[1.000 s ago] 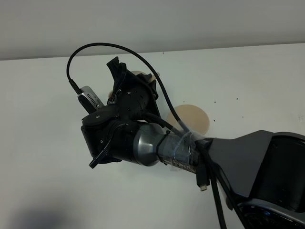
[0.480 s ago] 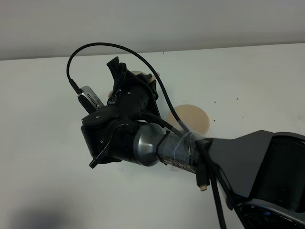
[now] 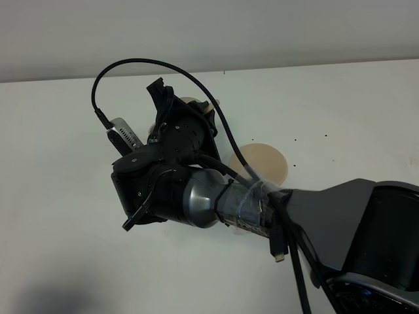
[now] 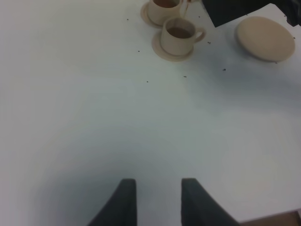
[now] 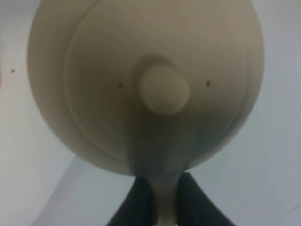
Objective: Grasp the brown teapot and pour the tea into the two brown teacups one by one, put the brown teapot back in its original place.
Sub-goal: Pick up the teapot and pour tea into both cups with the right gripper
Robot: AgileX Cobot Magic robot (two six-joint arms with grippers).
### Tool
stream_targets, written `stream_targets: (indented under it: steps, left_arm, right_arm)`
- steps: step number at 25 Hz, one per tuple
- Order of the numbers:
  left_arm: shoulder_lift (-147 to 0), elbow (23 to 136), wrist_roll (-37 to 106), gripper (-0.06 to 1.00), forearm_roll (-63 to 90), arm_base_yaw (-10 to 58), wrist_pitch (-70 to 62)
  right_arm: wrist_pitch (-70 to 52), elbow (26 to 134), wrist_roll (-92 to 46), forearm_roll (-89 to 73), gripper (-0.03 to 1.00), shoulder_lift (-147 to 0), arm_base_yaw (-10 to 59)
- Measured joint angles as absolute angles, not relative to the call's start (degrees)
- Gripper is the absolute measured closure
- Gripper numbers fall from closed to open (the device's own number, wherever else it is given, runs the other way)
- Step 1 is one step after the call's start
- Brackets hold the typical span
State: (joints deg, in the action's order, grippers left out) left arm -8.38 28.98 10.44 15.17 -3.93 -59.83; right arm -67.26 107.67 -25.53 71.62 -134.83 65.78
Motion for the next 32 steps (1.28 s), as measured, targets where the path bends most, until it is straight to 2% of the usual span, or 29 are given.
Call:
stream_targets:
  steps: [32]
  left_arm:
    - [-8.4,29.0,10.5,0.69,15.2,-3.9,-59.8]
  right_arm:
    - [-67.4,107.7,-25.5,74.0,0.86,-134.8,65.8]
